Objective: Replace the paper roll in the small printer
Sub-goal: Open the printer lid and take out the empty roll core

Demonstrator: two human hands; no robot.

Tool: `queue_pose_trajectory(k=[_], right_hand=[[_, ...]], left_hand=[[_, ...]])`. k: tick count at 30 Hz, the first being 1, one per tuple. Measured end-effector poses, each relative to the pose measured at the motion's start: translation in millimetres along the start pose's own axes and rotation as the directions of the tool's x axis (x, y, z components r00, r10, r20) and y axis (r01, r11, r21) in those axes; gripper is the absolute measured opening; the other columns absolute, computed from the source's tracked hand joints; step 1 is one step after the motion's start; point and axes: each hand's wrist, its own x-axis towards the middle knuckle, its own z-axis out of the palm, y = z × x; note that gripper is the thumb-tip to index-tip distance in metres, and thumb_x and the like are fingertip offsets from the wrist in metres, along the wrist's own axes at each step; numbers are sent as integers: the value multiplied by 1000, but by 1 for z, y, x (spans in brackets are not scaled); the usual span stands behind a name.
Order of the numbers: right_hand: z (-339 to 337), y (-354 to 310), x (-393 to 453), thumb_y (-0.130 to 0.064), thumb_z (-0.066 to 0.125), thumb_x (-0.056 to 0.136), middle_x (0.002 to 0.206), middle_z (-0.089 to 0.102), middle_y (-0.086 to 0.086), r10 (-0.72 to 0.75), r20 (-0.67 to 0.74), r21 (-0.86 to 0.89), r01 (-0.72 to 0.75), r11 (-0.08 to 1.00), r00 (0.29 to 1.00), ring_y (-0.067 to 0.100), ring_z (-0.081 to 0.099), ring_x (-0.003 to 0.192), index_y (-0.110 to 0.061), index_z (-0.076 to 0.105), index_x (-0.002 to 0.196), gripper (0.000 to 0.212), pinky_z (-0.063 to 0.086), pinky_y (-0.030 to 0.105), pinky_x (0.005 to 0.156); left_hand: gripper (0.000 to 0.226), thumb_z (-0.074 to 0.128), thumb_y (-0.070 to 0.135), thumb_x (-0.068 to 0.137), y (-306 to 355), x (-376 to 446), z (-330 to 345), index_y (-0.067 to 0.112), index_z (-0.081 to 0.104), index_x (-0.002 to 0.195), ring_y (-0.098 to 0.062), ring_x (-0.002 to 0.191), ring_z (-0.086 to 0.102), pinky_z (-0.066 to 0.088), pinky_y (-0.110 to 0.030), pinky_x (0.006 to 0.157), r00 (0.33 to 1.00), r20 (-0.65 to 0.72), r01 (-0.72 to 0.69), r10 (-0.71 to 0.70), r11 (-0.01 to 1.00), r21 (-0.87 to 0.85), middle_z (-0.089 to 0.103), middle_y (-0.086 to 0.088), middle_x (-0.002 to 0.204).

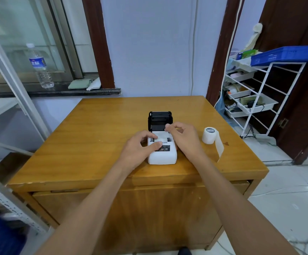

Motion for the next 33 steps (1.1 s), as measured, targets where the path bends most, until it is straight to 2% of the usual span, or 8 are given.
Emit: queue_pose_trajectory(k=[4, 9, 13, 16, 23, 27, 31, 33], right_hand=[[3, 0, 0, -42, 61, 103, 80, 80, 9, 15, 52, -21, -14, 1000, 999, 29, 69, 74, -23, 86, 86, 35, 52, 38, 70], [6, 0, 3, -40, 50, 108, 56, 67, -16, 22, 57, -158, -12, 987, 998, 4, 54, 55, -22, 86, 85, 46, 41, 32, 62], [7, -3, 0, -48, 31, 110, 91, 78, -7, 22, 90, -301, 6, 954, 996, 14, 67, 85, -28, 83, 87, 60, 49, 37, 73], [8, -2, 0, -47, 26, 112, 97, 77, -3, 1, 102, -362, 36, 932, 995, 18, 66, 90, -27, 80, 89, 62, 43, 36, 74], [8, 3, 4, -43, 43, 105, 86, 62, 0, 3, 126, -247, 28, 969, 992, 19, 62, 84, -25, 78, 81, 46, 49, 44, 78], [-1, -3, 10, -39, 57, 96, 98, 74, 1, 58, 286, -213, 5, 977, 956, 19, 65, 97, -24, 82, 90, 30, 52, 43, 87], [-20, -28, 24, -37, 65, 99, 84, 66, -7, 230, 519, -352, -39, 935, 824, 7, 57, 55, -32, 76, 93, 13, 44, 24, 50], [-20, -39, 31, -38, 70, 97, 85, 66, -3, 292, 540, -466, -8, 885, 789, 5, 51, 40, -32, 74, 92, 9, 41, 23, 45]], left_hand=[[23, 51, 32, 105, 3, 0, 2, 30, 74, 100, -9, 108, 64, 51, -36, 93, 999, -49, 4, -3, 1000, 20, 72, 10, 113], [26, 49, 29, 106, 2, 1, 3, 30, 74, 98, -9, 107, 63, 50, -36, 91, 999, -53, -4, 7, 999, 54, 70, 9, 113], [33, 34, 35, 111, 2, -2, 5, 27, 64, 97, -11, 104, 59, 48, -44, 92, 996, 14, -84, 83, 974, 210, 57, 6, 117], [35, 28, 38, 111, 3, -2, 7, 23, 56, 98, -20, 100, 58, 49, -52, 90, 996, 29, -88, 83, 957, 277, 53, 2, 115], [33, 27, 35, 111, 3, 2, 9, 22, 53, 96, -23, 96, 58, 48, -53, 89, 996, 19, -86, 85, 936, 342, 52, -1, 112], [31, 30, 30, 111, 6, 0, 8, 21, 59, 103, -22, 99, 58, 47, -48, 87, 996, 0, -84, 89, 933, 351, 55, 0, 116], [29, 33, 28, 108, 9, 0, 8, 26, 61, 102, -18, 99, 57, 46, -45, 88, 997, -18, -67, 77, 941, 333, 59, 2, 115], [28, 32, 30, 107, 9, 0, 9, 28, 60, 100, -18, 98, 57, 47, -46, 87, 997, -23, -64, 76, 940, 335, 58, 2, 112]])
